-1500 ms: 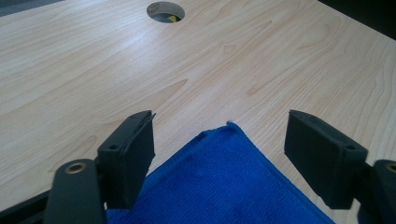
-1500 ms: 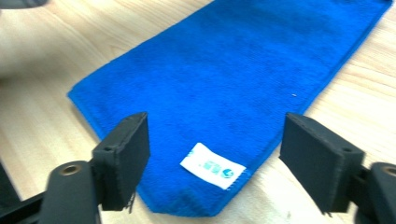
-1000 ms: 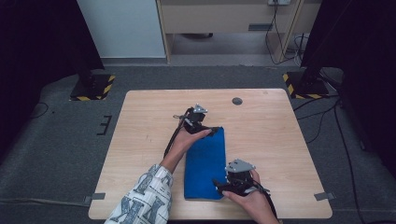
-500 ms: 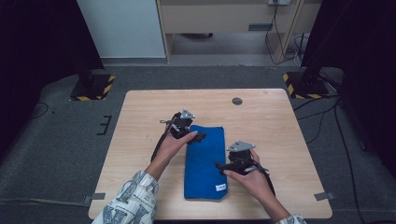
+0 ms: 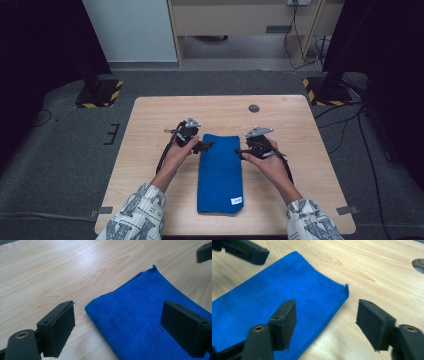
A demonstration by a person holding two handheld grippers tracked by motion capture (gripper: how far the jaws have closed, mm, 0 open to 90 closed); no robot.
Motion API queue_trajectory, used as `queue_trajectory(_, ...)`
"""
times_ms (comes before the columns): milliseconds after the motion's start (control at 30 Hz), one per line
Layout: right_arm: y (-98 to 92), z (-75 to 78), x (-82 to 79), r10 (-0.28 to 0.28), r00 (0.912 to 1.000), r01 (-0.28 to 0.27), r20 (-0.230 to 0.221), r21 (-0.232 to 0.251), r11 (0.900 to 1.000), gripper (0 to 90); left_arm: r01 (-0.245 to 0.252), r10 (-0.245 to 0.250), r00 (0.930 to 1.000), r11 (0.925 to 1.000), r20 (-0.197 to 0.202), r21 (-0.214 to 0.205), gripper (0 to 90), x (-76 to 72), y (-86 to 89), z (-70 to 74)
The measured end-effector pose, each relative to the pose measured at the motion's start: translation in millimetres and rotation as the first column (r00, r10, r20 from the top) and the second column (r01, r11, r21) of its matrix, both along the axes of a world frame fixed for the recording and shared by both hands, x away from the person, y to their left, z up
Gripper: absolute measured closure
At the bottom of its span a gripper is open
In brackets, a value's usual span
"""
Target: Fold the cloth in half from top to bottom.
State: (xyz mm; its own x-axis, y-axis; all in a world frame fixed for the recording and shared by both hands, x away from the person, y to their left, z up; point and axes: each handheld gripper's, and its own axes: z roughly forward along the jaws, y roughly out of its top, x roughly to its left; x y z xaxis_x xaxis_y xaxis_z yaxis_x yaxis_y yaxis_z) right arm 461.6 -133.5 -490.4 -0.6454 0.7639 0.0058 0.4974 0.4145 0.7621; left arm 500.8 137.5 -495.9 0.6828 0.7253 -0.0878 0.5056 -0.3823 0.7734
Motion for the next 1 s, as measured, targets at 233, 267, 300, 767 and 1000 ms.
queue_trajectory(233, 1.6, -1.6, 27.0, -0.027, 0.9996, 0.027, -0.011, 0.022, 0.9994, 48.7, -0.030, 0.030, 0.9995, 0.9996, -0.010, 0.002, 15.2, 5.0, -2.1, -1.7)
queue_trajectory(267, 1.3, -1.8, 30.1, -0.033, 0.9994, 0.033, -0.014, 0.025, 0.9991, 49.6, -0.036, 0.036, 0.9993, 0.9994, -0.011, 0.002, 16.1, 5.8, -1.2, -1.8)
queue_trajectory(300, 0.5, -2.8, 33.4, -0.034, 0.9993, 0.034, -0.015, 0.026, 0.9991, 50.6, -0.044, 0.044, 0.9989, 0.9990, -0.016, -0.007, 16.8, 6.5, 0.0, -1.9)
queue_trajectory(767, 8.8, -23.6, 63.5, -0.047, 0.9953, 0.051, -0.084, 0.041, 0.9978, 55.5, -0.046, 0.048, 0.9969, 0.9986, -0.063, 0.025, 31.8, 22.2, 4.0, -19.0)
queue_trajectory(1000, 11.9, -35.5, 67.5, -0.052, 0.9908, 0.054, -0.125, 0.012, 0.9985, 55.3, -0.034, 0.037, 0.9971, 0.9983, -0.066, 0.046, 39.0, 27.3, -3.0, -26.0)
